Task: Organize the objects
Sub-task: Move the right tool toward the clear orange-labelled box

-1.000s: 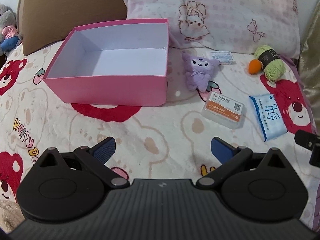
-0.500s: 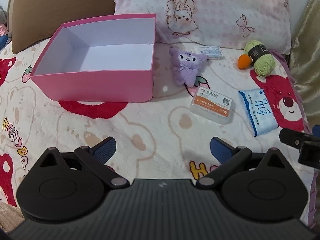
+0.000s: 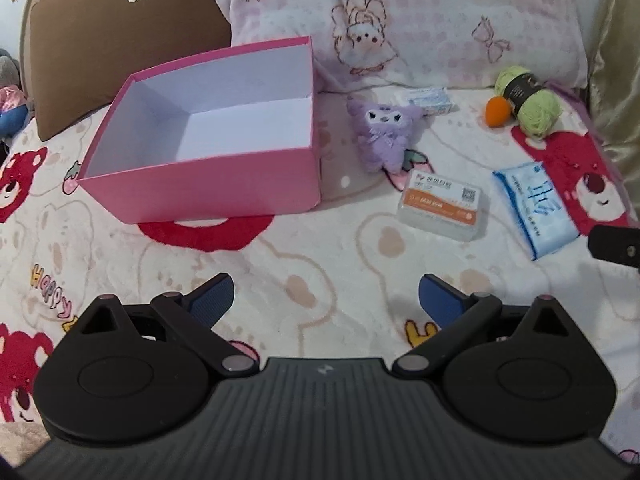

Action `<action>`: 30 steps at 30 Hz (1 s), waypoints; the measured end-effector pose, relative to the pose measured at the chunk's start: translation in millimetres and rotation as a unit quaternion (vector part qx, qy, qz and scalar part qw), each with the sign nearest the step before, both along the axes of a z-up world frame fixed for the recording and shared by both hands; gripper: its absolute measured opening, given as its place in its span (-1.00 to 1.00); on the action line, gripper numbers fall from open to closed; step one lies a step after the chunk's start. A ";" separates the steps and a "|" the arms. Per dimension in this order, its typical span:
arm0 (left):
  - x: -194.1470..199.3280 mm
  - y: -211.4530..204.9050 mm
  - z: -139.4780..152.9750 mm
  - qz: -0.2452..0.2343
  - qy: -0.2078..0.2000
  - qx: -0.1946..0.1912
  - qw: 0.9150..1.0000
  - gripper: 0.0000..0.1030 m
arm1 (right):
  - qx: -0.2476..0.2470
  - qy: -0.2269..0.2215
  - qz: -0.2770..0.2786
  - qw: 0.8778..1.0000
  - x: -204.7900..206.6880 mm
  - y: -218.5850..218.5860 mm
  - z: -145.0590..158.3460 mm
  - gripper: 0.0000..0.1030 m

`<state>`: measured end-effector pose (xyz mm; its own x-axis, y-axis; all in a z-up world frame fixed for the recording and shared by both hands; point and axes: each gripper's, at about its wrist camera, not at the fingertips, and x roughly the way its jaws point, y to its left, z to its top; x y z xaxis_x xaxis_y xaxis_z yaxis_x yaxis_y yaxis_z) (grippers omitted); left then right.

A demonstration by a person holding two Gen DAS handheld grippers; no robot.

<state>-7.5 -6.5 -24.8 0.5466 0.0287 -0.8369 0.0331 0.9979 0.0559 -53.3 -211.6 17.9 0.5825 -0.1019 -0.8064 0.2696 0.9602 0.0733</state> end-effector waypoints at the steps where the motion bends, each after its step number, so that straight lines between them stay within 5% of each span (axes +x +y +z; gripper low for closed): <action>1: -0.2 -0.7 -0.6 -0.001 0.002 0.000 1.000 0.90 | -0.003 0.001 0.003 1.000 -0.5 0.6 0.4 0.86; 7: -5.1 3.4 3.1 -0.005 0.018 -0.035 0.999 0.84 | -0.025 0.013 0.017 0.999 -2.7 -1.8 5.6 0.86; 11: -3.8 -0.3 4.2 -0.016 0.027 -0.017 0.999 0.84 | -0.035 0.026 0.024 0.999 -3.0 -7.8 7.7 0.85; 22: 1.0 4.3 25.9 -0.035 0.029 -0.076 0.996 0.84 | -0.050 0.036 0.059 0.996 -8.3 -13.8 17.1 0.85; 30: 5.3 -7.8 45.8 -0.068 0.009 -0.055 0.996 0.84 | -0.050 0.040 0.082 0.995 -6.0 -18.4 19.3 0.81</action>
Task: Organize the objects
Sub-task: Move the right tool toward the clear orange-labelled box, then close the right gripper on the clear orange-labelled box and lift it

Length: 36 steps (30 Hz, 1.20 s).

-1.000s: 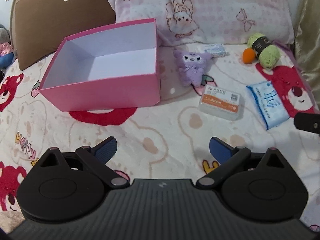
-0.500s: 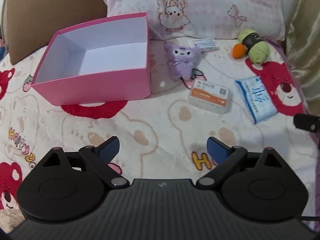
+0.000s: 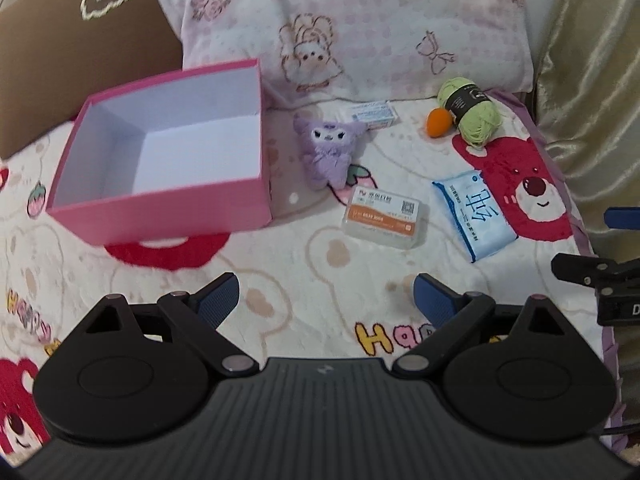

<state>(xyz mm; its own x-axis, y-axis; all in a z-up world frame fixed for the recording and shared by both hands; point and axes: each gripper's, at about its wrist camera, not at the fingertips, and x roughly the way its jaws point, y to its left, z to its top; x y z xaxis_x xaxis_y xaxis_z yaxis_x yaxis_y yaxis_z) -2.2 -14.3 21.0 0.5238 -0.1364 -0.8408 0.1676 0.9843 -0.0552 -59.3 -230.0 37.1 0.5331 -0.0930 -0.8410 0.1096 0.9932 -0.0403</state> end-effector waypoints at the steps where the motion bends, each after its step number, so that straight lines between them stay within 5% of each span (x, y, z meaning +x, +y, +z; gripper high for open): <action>1: 0.9 -1.3 2.5 -0.004 -0.002 0.000 1.000 0.84 | 0.003 0.001 0.004 1.000 0.2 -0.4 0.0 0.81; 15: 43.3 -13.6 18.8 -0.040 -0.003 0.000 0.999 0.75 | 0.039 -0.008 0.122 0.992 27.1 4.7 3.1 0.73; 23: 66.8 -18.1 -24.6 -0.058 -0.021 -0.007 0.998 0.55 | 0.062 -0.021 0.151 0.986 46.6 15.8 -36.6 0.68; 31: 83.7 -13.3 -74.1 -0.056 -0.038 -0.059 0.996 0.36 | 0.099 -0.046 0.130 0.985 65.8 15.1 -85.8 0.59; 36: 95.6 -13.3 -103.4 -0.057 0.003 -0.071 0.996 0.12 | 0.073 -0.036 0.110 0.991 78.3 29.5 -112.7 0.59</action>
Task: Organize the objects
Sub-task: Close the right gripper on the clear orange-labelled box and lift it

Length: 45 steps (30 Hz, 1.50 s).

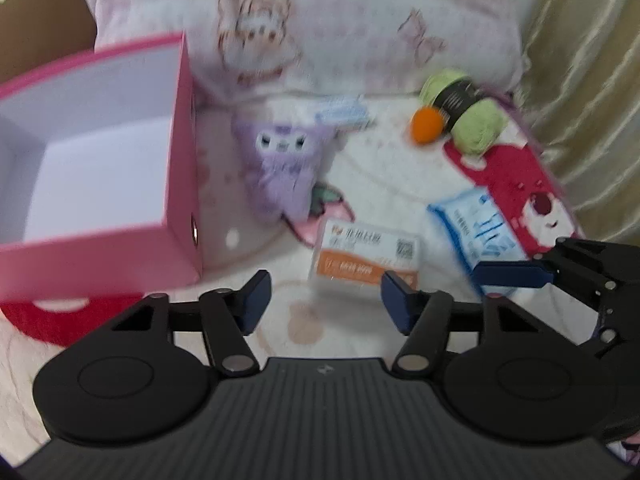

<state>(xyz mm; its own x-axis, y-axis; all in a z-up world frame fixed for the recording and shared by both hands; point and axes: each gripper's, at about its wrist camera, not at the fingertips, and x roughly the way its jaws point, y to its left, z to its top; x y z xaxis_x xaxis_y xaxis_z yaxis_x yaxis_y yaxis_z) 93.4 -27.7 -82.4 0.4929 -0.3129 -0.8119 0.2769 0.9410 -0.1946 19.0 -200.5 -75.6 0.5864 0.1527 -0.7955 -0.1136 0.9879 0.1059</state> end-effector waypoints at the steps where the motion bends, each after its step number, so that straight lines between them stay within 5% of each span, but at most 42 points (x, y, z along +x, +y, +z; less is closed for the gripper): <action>1: 1.9 0.6 -3.7 0.000 0.002 -0.003 1.000 0.12 | -0.010 0.001 -0.001 1.000 1.4 3.4 -3.4 0.59; 12: 23.2 1.7 -29.4 0.002 -0.041 -0.049 0.998 0.02 | 0.065 0.004 -0.041 0.997 12.2 -18.4 -35.8 0.59; 19: 26.2 4.4 -46.9 0.003 -0.035 -0.095 0.995 -0.04 | 0.101 -0.007 -0.065 0.993 12.5 -17.3 -48.5 0.50; 23: 26.4 7.5 -58.4 0.002 -0.006 -0.134 0.991 -0.04 | 0.093 -0.010 -0.077 0.993 10.8 -16.3 -50.0 0.32; 29: 17.3 16.6 -66.2 0.001 0.038 -0.192 0.981 -0.04 | 0.062 -0.019 -0.068 0.996 6.7 -18.9 -47.6 0.32; 34: 11.9 3.9 -65.1 -0.012 0.066 -0.192 0.979 -0.04 | 0.035 -0.017 -0.060 0.997 6.4 -25.9 -50.8 0.41; 40: 13.8 1.2 -73.7 0.035 0.034 -0.155 0.987 0.03 | 0.005 -0.024 -0.040 0.999 12.4 -13.9 -54.9 0.60; 45: 23.8 13.4 -82.9 0.048 0.040 -0.189 0.980 -0.09 | -0.020 -0.028 -0.042 0.998 15.8 -5.4 -62.6 0.69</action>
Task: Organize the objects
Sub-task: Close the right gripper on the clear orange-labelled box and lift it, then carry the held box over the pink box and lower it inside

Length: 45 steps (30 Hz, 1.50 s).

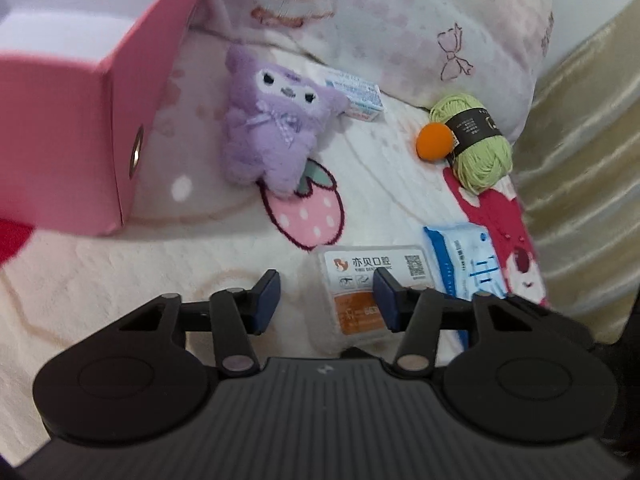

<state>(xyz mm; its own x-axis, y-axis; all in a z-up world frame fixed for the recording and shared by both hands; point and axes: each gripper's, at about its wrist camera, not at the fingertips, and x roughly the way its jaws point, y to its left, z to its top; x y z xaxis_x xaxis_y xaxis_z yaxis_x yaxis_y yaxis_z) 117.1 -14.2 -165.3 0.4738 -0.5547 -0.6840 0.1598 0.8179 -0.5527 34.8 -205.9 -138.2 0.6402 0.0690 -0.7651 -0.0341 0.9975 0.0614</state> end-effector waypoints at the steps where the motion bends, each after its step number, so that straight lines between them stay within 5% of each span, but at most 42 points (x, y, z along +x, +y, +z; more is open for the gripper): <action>1: 0.4 0.5 -0.3 -0.002 0.009 -0.009 1.000 -0.21 | 0.000 0.000 -0.001 1.000 0.7 0.1 -0.8 0.70; 10: -23.0 -14.7 7.9 -0.011 -0.032 0.022 0.999 -0.28 | 0.005 -0.003 -0.022 1.000 -6.6 3.5 -2.1 0.66; 19: -28.9 -11.8 20.7 -0.010 -0.024 0.034 0.999 -0.27 | 0.007 -0.014 -0.018 1.000 -16.1 10.2 7.7 0.66; 30: -43.7 -1.5 58.1 0.021 -0.020 0.048 0.998 -0.26 | 0.008 -0.034 0.001 0.999 -23.8 23.5 36.4 0.66; 36: -47.5 4.3 89.8 0.006 -0.032 0.088 0.996 -0.26 | 0.035 -0.021 0.012 0.999 -22.5 31.0 58.9 0.65; 45: -60.5 18.7 122.0 0.002 -0.030 0.097 0.995 -0.25 | -0.025 -0.058 0.037 0.997 -22.5 57.8 92.0 0.54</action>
